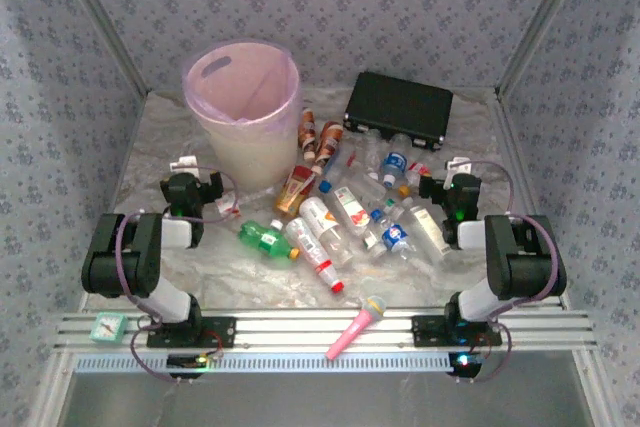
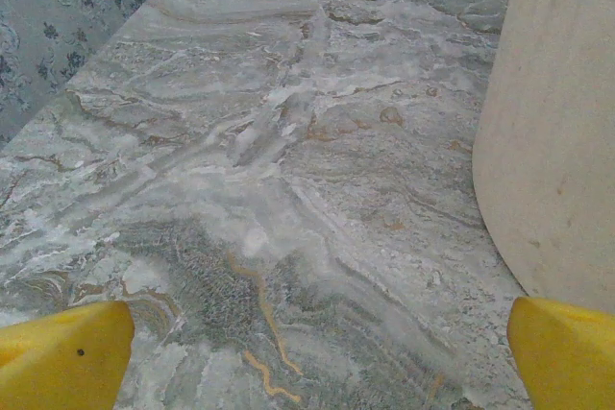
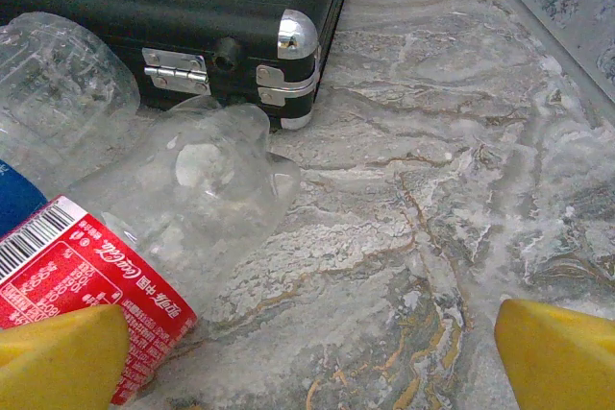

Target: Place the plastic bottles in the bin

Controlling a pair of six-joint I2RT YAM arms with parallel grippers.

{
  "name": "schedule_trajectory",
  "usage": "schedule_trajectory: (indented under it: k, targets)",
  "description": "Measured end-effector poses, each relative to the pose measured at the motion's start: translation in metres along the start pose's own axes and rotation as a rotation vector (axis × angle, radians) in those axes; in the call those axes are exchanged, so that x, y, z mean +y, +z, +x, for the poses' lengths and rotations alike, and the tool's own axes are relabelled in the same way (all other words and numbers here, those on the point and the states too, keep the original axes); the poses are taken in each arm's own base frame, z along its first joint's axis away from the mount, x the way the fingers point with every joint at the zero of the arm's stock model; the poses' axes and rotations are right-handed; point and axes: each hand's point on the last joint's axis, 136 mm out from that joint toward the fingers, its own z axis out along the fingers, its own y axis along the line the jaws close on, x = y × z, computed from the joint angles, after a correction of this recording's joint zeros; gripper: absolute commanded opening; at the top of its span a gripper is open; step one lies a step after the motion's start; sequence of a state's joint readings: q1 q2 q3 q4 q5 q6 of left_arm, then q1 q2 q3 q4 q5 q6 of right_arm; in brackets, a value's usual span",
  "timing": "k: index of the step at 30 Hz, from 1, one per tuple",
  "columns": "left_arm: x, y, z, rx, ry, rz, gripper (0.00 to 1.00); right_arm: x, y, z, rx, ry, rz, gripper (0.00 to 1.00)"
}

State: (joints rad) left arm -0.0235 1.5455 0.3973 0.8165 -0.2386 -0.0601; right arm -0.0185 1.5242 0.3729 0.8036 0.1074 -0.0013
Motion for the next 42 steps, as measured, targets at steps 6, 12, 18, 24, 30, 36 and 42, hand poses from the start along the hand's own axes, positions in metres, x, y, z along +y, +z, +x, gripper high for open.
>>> schedule_trajectory:
  k: [6,12,18,24,30,36,42]
  targets:
    - [0.0,0.0,0.0,0.0,0.0,0.0,1.0,0.0,0.0,0.0,0.0,0.0,0.0,1.0]
    - [0.0,0.0,0.0,0.0,0.0,0.0,1.0,0.0,0.0,0.0,0.0,0.0,0.0,1.0]
    - [0.0,0.0,0.0,0.0,0.0,0.0,1.0,0.0,0.0,0.0,0.0,0.0,0.0,1.0]
    - [0.0,0.0,0.0,0.0,0.0,0.0,1.0,0.0,0.0,0.001,0.003,0.0,0.001,1.0]
    - [0.0,0.001,0.001,0.004,-0.003,0.012,1.0,0.0,0.0,0.001,0.005,0.0,-0.002,1.0]
    - [0.006,-0.003,-0.015,0.059,-0.007,-0.008,1.0,-0.021,0.001,-0.028,0.099,0.054,0.05,1.0]
    - [0.019,-0.041,-0.09,0.021,-0.129,-0.057,1.0,-0.027,-0.044,-0.107,0.149,0.131,0.086,1.0]
